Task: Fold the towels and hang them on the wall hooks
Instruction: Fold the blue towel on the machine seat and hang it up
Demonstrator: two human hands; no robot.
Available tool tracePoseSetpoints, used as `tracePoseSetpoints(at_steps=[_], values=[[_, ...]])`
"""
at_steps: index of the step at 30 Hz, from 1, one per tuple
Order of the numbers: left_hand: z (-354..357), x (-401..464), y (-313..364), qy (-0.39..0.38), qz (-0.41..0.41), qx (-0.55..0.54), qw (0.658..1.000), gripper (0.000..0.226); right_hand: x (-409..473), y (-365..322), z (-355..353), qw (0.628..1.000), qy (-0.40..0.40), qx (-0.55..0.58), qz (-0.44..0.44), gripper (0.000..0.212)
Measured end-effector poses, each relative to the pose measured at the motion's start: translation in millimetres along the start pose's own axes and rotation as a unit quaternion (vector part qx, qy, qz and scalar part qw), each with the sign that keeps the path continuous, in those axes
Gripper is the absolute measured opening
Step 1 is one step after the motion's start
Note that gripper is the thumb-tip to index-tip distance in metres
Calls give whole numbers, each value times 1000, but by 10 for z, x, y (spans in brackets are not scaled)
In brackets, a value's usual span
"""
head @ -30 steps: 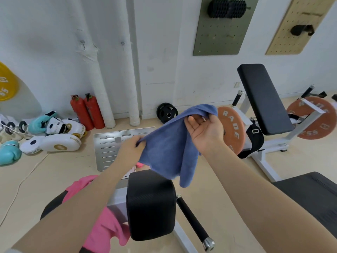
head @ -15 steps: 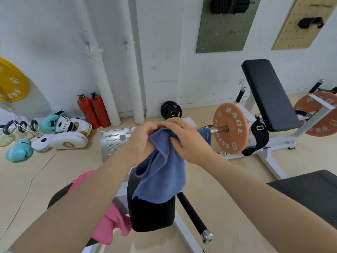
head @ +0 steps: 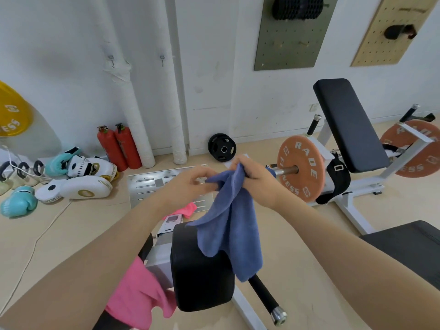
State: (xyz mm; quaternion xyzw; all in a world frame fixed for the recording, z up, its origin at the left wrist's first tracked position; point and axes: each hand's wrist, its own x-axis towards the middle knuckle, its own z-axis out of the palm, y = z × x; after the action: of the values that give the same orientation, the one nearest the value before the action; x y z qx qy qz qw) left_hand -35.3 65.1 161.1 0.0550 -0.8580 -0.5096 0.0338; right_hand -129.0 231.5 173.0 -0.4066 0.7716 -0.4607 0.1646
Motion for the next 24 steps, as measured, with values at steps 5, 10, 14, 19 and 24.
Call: tracePoseSetpoints(at_steps=[5,10,14,19,24], values=[[-77,157,48,147,-56,-369,916,18,117,-95,-59,999,-50,3,-10,21],[-138,240,121,187,-13,-222,957,18,198,-274,88,995,-73,62,-27,19],[-114,174,162,165,3,-271,948,17,346,-446,205,995,-22,80,-52,23],[-207,159,65,178,4,-307,935,18,491,-432,379,995,49,-46,-74,11],[-288,145,-11,163,28,-287,943,29,578,-415,508,981,187,11,-56,13]])
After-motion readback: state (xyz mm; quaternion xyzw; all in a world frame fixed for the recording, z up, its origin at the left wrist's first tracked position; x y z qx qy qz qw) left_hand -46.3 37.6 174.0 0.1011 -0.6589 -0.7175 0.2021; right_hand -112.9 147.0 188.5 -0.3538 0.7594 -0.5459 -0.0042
